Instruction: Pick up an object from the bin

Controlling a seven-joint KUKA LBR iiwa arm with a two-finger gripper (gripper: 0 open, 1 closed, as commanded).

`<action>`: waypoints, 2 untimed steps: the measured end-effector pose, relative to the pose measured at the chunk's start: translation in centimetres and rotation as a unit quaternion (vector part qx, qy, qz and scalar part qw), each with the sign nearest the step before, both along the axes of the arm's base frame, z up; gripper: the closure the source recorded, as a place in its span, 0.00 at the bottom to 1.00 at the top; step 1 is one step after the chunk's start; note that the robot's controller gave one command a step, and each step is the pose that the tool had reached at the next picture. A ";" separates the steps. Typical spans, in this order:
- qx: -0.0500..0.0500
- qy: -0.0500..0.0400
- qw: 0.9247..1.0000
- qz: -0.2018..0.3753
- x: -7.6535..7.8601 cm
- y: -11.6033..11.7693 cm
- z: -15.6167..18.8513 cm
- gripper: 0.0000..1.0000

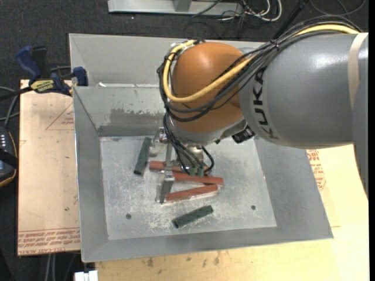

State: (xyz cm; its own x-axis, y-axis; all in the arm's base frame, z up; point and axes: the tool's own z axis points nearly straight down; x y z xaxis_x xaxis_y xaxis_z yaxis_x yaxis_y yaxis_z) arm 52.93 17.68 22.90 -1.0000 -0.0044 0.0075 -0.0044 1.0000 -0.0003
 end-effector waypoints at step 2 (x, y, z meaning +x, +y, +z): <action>0.002 -0.007 1.000 0.004 -1.3 -3.5 -3.7 0.00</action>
Offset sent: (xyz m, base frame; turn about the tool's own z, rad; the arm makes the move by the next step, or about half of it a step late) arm -0.0278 -0.0717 -0.0788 -0.0089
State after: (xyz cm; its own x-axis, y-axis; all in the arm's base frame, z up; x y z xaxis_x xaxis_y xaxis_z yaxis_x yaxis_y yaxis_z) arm 51.64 14.13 19.17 -0.9999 -0.0115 -0.0073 -0.0116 0.9999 0.0041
